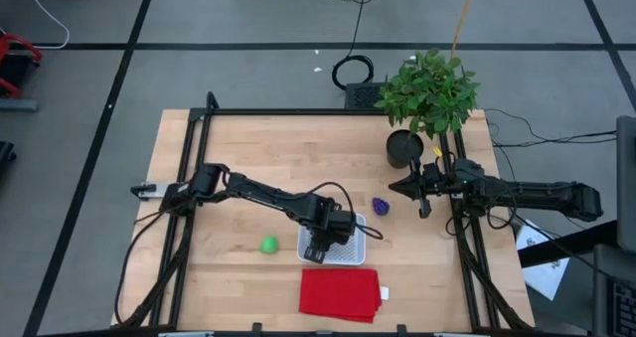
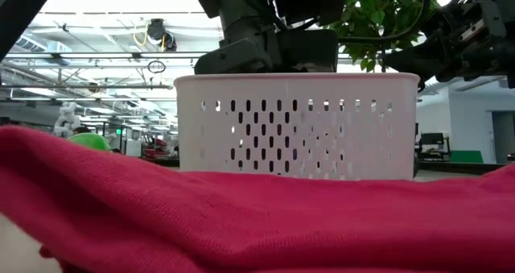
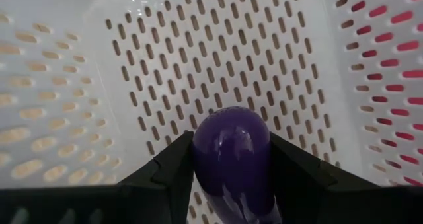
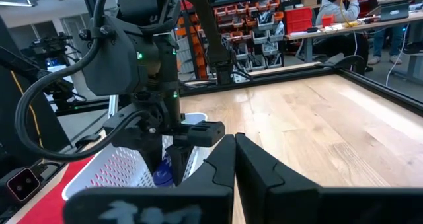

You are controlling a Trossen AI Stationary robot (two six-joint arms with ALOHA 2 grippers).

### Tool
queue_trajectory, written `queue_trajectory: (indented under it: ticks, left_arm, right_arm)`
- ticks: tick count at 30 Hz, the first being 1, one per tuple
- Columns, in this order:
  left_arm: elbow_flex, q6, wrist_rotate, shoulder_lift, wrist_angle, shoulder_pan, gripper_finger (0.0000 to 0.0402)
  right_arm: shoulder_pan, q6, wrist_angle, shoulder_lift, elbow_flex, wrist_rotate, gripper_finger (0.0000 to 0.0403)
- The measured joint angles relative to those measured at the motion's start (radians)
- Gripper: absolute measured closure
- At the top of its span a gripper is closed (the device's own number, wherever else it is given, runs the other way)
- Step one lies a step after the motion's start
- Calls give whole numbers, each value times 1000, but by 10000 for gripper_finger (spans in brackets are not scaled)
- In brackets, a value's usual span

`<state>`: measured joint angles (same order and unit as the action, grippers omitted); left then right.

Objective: Pick and placing Produce into tupperware
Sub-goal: Put the eggplant into the white basket, then put the grapes into the white basket

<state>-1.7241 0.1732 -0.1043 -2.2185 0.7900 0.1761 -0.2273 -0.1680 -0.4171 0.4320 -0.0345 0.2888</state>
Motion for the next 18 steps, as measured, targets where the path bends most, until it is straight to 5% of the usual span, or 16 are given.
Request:
queue_trajectory:
  ticks: [18]
  left_arm:
    - [-1, -19, 37, 8, -1, 4, 123]
  right_arm:
    - [0, 1, 0, 0, 0, 0, 403]
